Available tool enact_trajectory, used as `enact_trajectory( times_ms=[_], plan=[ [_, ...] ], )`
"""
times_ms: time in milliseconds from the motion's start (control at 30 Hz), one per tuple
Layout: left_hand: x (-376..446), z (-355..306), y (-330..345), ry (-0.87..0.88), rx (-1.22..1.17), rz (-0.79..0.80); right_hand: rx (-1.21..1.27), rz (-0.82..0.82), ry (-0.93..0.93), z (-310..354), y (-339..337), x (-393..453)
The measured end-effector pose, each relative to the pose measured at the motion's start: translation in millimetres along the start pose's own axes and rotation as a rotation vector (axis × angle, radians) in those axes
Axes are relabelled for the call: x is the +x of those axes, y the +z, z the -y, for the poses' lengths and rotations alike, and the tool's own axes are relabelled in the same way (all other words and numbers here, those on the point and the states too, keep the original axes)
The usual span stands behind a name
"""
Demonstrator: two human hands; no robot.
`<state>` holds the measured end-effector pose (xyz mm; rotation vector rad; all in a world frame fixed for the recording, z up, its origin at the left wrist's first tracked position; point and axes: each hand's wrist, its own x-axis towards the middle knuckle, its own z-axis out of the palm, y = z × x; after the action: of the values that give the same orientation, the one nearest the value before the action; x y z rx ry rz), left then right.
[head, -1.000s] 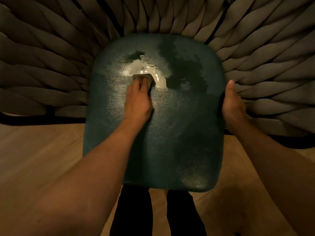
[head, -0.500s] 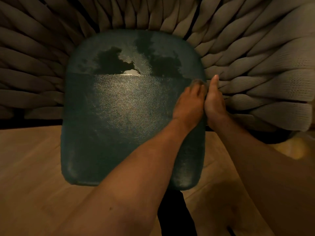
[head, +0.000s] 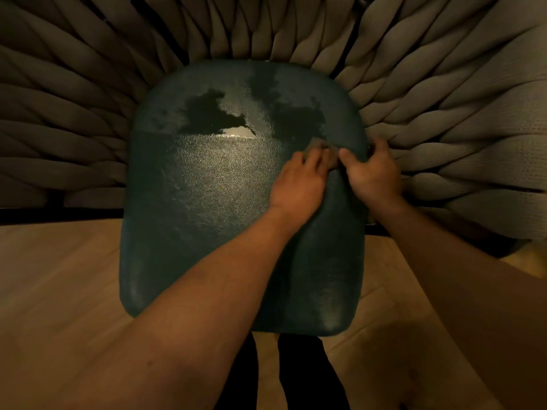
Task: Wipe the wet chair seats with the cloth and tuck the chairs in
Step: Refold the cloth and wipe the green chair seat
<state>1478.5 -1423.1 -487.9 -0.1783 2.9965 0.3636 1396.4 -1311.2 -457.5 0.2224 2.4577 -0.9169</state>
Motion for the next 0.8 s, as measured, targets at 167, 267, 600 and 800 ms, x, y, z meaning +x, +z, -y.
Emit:
enact_trajectory(
  times_ms=[167, 267, 600, 800],
  plan=[
    [-14, 52, -12, -0.160, -0.030, 0.046, -0.110, 0.040, -0.014, 9, 14, 12],
    [-22, 79, -16, -0.208, -0.018, 0.038, -0.168, 0.020, -0.032, 9, 19, 12],
    [-48, 183, -30, -0.400, 0.043, -0.087, -0.239, -0.023, -0.041, 8, 24, 12],
    [-59, 228, -36, -0.487, 0.060, -0.136, -0.249, 0.010, -0.007, 10, 19, 16]
  ],
)
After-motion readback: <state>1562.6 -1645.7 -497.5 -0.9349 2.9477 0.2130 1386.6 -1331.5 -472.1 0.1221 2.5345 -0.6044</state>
